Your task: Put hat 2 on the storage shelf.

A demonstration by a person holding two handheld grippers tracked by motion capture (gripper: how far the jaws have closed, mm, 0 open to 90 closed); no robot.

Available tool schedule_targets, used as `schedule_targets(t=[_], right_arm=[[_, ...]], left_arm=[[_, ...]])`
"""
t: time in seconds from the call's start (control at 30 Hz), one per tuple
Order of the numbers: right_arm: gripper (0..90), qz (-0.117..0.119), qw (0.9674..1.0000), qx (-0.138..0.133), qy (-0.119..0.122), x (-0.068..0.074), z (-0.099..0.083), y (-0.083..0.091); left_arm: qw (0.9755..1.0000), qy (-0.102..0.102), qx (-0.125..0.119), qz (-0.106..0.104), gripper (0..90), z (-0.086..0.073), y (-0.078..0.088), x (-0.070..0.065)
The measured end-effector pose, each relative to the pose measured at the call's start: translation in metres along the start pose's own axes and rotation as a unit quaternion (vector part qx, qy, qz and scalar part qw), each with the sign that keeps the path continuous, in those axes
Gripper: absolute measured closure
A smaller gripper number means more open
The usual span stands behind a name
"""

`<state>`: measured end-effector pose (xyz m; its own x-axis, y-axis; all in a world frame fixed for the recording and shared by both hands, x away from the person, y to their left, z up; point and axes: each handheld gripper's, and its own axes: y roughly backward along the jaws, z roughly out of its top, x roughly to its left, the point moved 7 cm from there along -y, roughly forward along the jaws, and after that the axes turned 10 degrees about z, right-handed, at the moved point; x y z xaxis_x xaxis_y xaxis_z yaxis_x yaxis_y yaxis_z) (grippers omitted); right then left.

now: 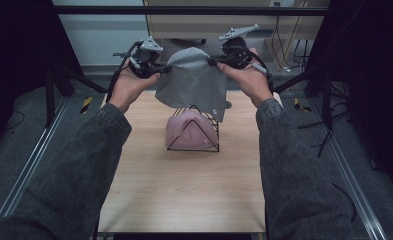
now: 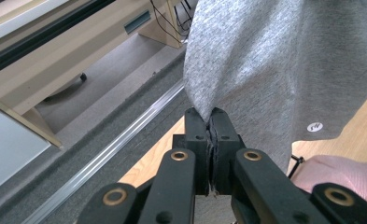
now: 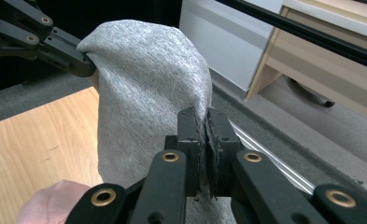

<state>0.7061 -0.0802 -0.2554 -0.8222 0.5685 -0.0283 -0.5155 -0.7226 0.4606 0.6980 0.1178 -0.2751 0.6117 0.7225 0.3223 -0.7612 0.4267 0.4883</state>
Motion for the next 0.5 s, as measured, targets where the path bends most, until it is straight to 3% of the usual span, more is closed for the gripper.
schedule_targets(t=[0.23,0.5], right_arm=[[85.7,0.011,0.9999,0.004,-0.001,0.007,-0.009,-0.002],[85.6,0.012,0.9999,0.012,-0.003,0.007,-0.015,-0.002]], left_arm=[[0.9999,0.008,0.006,-0.013,88.2,-0.010,-0.002,-0.003],[0.9997,0.000,0.010,-0.020,88.2,-0.015,-0.002,-0.010]])
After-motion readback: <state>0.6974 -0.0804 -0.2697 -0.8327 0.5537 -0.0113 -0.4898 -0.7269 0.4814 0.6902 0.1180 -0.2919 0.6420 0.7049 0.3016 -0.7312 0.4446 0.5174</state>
